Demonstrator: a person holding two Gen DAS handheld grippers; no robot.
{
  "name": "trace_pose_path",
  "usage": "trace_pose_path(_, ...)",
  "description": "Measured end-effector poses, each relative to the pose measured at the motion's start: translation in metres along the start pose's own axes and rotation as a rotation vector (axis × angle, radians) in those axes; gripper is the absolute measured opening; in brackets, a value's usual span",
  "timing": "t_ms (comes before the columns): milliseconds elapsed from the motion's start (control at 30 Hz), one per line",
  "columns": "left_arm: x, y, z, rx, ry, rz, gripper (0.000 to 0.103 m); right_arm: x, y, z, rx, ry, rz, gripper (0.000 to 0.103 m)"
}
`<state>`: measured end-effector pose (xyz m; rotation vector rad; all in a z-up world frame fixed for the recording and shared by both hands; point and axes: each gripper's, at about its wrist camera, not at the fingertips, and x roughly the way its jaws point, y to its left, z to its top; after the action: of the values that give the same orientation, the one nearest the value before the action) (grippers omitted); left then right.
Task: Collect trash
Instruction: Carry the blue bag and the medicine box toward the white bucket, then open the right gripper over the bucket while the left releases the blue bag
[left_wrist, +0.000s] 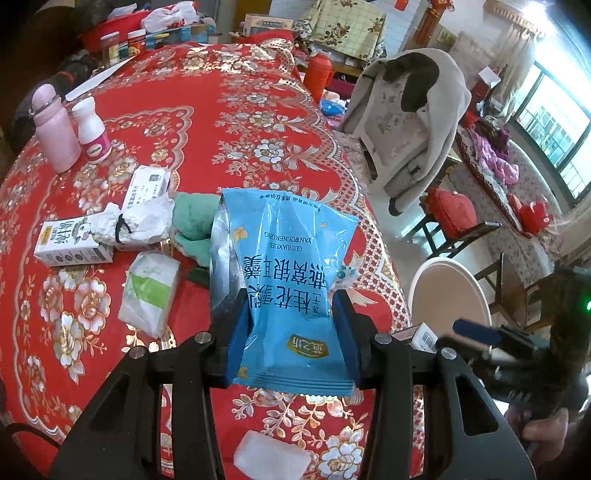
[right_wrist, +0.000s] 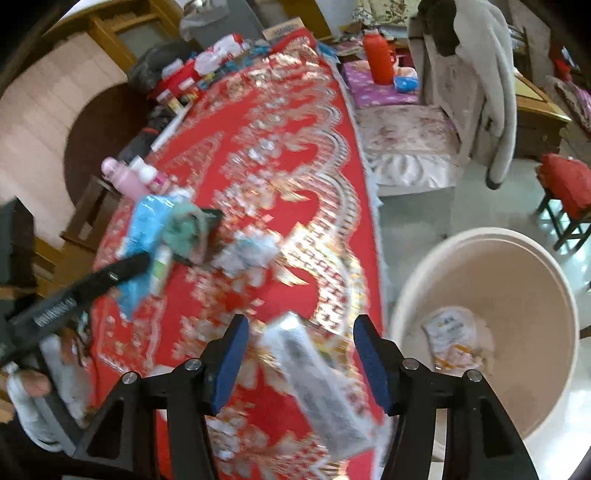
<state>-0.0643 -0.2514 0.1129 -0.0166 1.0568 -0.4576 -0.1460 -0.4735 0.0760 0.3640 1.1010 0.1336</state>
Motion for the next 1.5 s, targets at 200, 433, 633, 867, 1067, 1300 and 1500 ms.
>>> trace_pose_path(200, 0.001, -0.009, 0.000, 0.008, 0.006, -0.012, 0.042, 0.019, 0.012, -0.018, -0.105, 0.054, -0.063, 0.057)
trace_pose_path(433, 0.003, -0.034, -0.002, 0.050, 0.016, -0.046, 0.042, 0.014, 0.006, -0.027, -0.106, 0.001, -0.091, 0.032)
trace_pose_path(633, 0.005, -0.065, -0.001, 0.092, 0.018, -0.073, 0.042, -0.015, -0.019, -0.020, -0.037, -0.062, -0.121, 0.031)
trace_pose_path(867, 0.013, -0.107, -0.001, 0.152, 0.032, -0.105, 0.042, -0.036, -0.055, -0.019, 0.051, -0.093, -0.154, 0.031)
trace_pose_path(1067, 0.027, -0.141, -0.005, 0.189, 0.061, -0.133, 0.042, -0.048, -0.094, -0.023, 0.142, -0.097, -0.189, 0.031)
trace_pose_path(1300, 0.052, -0.177, -0.015, 0.205, 0.141, -0.191, 0.046, -0.051, -0.130, -0.028, 0.211, -0.078, -0.221, 0.031)
trace_pose_path(1500, 0.070, -0.192, -0.020, 0.168, 0.213, -0.288, 0.053, -0.056, -0.151, -0.030, 0.260, -0.086, -0.252, 0.055)
